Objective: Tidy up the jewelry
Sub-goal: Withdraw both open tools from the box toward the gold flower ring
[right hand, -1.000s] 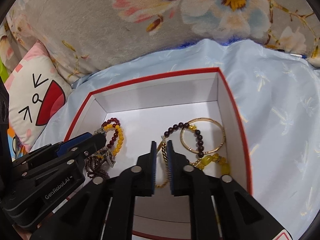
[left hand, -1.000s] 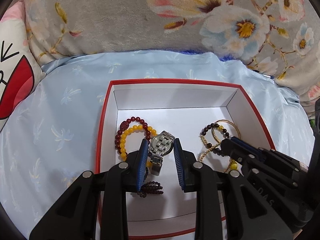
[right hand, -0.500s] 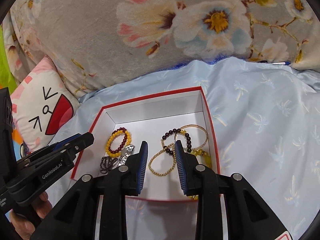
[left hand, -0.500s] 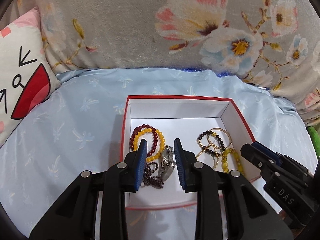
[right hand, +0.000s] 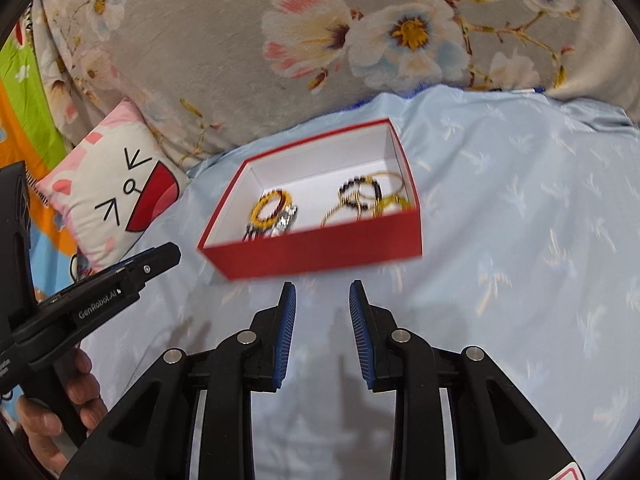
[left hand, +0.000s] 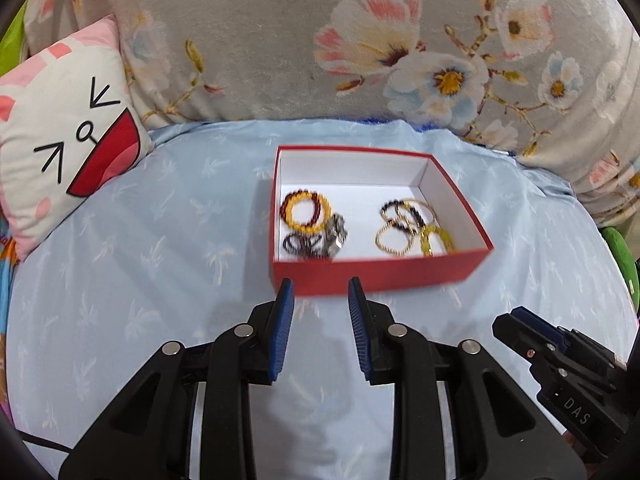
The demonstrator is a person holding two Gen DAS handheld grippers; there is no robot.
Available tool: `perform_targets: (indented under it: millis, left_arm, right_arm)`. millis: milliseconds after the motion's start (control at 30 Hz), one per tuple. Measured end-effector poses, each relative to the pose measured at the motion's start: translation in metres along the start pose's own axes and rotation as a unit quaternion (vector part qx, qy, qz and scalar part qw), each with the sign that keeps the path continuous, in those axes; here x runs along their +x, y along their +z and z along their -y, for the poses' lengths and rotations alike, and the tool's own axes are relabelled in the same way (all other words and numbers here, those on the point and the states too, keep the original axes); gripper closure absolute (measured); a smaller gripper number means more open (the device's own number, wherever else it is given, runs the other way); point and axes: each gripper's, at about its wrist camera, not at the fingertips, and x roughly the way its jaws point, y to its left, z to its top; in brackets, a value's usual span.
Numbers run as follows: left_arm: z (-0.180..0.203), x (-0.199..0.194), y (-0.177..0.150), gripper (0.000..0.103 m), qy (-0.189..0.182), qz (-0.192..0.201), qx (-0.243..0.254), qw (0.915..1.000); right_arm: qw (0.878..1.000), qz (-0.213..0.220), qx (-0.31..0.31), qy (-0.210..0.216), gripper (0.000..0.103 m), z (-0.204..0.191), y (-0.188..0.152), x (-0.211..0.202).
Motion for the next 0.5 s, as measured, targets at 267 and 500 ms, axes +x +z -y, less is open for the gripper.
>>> perform_targets:
  millis: [267,500]
  left_arm:
    - [0.002,-0.018,-0.061,0.076,0.000,-0.030,0.007,0.9995]
    - [0.001,-0.019,-0.096,0.076,-0.003,-0.057,0.000,0.9984]
  right_arm:
    - [0.999,-0.030,-0.008,-0.010,0.075,-0.005,-0.070,-0.027]
    - [0.998,-0.057,-0.019,-0.004,0.075,-0.015,-0.113,-0.035]
